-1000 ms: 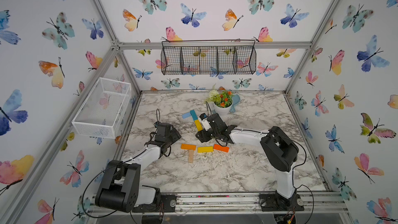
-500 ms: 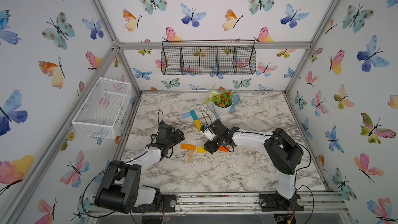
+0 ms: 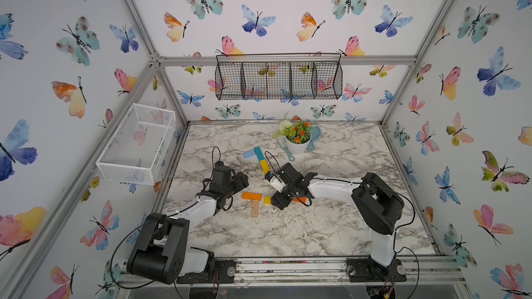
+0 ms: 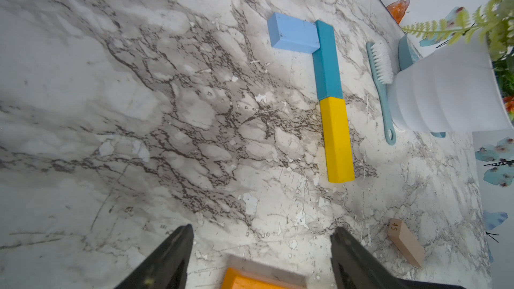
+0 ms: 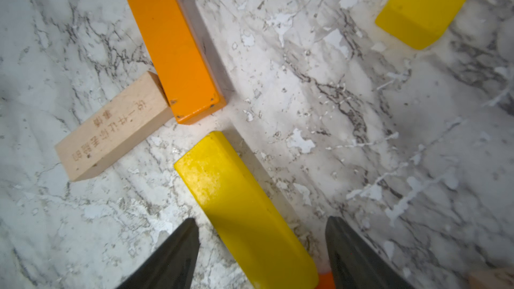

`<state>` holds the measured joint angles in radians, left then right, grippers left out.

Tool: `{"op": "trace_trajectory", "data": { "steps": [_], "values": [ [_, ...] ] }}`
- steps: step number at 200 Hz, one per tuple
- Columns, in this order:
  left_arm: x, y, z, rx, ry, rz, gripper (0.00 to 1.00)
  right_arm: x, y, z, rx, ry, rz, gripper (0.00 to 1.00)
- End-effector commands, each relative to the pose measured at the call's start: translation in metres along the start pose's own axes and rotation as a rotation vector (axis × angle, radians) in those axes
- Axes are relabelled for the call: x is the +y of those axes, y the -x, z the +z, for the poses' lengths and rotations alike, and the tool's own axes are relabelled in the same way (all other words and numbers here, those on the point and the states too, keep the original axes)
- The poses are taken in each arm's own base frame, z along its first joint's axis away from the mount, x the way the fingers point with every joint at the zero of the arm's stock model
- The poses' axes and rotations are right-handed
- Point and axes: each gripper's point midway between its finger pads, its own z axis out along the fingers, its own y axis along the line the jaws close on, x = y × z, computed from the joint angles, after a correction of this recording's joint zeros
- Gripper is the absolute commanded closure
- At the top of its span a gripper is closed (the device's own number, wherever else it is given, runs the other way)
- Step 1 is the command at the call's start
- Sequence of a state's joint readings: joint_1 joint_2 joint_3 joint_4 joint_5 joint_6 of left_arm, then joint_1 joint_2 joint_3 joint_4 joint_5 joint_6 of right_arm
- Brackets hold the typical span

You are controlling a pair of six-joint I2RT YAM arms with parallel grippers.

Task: Assemble a giraffe with building blocks
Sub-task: Assemble the building block at the center of the board.

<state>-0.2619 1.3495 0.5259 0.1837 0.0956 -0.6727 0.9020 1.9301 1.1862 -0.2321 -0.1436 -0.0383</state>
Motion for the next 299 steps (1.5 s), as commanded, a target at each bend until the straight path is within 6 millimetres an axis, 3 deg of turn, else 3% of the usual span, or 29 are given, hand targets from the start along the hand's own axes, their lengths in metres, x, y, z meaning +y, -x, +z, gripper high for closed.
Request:
{"op": "trace_trajectory", "data": {
  "steps": [1,93,109,169,210,299],
  "values": [
    [-0.006,0.0,0.002,0.007,-0.025,0.016,0.19,-0.003,-0.017,0.009,0.05,-0.026,0.017,0.26],
    [-0.006,-0.004,0.006,0.023,-0.026,0.014,0.19,-0.021,-0.032,0.001,0.021,-0.144,0.125,0.57],
    [-0.009,-0.006,0.007,0.024,-0.032,0.025,0.19,-0.021,-0.032,0.0,0.013,-0.15,0.154,0.7],
    [-0.013,-0.012,0.011,0.039,-0.021,0.054,0.19,-0.029,-0.016,-0.005,-0.05,-0.187,0.311,0.76],
    [-0.014,-0.01,0.008,0.036,-0.02,0.054,0.19,-0.033,-0.001,-0.01,-0.093,-0.2,0.422,0.9],
    [-0.012,-0.01,0.009,0.036,-0.007,0.054,0.19,-0.027,0.019,-0.012,-0.118,-0.25,0.599,0.93]
  ]
}}
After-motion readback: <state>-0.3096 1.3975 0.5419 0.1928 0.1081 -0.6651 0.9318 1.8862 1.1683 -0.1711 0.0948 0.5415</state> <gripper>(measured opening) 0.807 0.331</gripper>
